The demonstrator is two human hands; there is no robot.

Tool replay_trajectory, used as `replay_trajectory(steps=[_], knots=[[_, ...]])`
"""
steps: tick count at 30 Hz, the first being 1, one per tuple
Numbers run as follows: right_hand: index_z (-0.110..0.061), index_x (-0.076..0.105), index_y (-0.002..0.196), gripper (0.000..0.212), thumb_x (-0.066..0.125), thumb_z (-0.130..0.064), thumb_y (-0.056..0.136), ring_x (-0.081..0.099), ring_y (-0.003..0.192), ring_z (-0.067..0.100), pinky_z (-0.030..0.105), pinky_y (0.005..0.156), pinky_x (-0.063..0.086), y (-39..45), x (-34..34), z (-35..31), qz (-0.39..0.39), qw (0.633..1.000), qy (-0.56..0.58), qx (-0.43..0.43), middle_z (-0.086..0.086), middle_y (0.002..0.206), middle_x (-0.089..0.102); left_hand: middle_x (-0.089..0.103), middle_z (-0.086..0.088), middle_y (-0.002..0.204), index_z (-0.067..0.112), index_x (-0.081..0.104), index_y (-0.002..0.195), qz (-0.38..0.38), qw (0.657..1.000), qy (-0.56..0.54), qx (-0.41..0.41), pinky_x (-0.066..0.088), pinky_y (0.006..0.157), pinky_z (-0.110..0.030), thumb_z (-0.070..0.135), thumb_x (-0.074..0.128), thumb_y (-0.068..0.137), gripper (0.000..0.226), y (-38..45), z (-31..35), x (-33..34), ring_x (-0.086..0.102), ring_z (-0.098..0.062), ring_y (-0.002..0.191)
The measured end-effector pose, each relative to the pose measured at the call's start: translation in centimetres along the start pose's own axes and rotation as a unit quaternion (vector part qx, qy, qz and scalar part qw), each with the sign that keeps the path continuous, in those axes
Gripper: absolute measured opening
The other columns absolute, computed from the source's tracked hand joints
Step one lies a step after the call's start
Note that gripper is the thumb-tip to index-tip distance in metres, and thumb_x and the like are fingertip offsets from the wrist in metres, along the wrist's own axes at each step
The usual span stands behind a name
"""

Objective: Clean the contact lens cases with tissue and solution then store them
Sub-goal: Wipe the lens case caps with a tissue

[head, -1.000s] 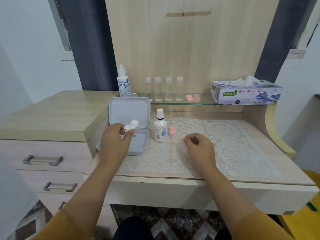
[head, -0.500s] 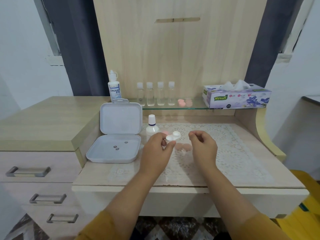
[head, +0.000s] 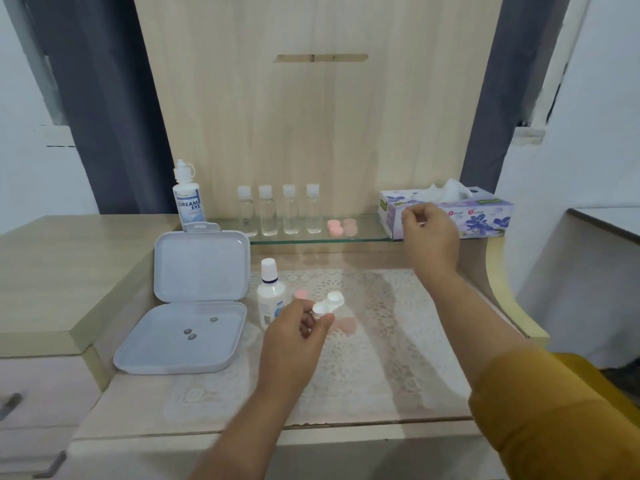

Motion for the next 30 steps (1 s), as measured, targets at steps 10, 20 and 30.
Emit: replay_trajectory(steps=[10,20,30], knots=[[-0.022,0.06,0.121,0.039,0.032,-0.036,0.098,0.025,0.134,0.034,0.046,0.103,0.022,6.4,1.8,0.5,-0.102,0.937,-0.33,0.057,0.013,0.134,0.05,0.056,0.013,0.067,0.034,0.06,0.08,-0.001,1.0,-0.026,-0.007,0.046,0.06,-0.02,0.027,0.073,0.082,0.015,0.2,-0.8,0.2,0.05,-0.004,0.063],[-0.017,0.06,0.111,0.035,0.037,-0.037,0.093,0.02,0.14,0.038,0.063,0.112,0.0,9.1,0.9,1.1,-0.126,0.903,-0.388,0.131,0.02,0.14,0.045,0.056,0.012,0.069,0.034,0.062,0.081,-0.008,0.999,-0.034,-0.003,0.047,0.062,-0.023,0.029,0.073,0.082,0.012,0.1,-0.9,0.2,0.049,-0.005,0.062],[-0.01,0.062,0.105,0.026,0.042,-0.007,0.088,0.042,0.123,0.035,0.052,0.11,0.02,9.6,0.6,0.3,-0.073,0.972,-0.223,-0.003,0.015,0.117,0.058,0.056,0.008,0.067,0.031,0.063,0.083,-0.008,0.999,-0.03,-0.007,0.046,0.061,-0.019,0.028,0.073,0.081,0.011,0.3,-0.8,0.2,0.05,-0.003,0.062]])
Point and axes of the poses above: each hand's wrist, its own y-axis towards the middle knuckle, its own x-axis out of the palm, z = x × y, the point moved 2 cm from there along y, towards the middle knuckle
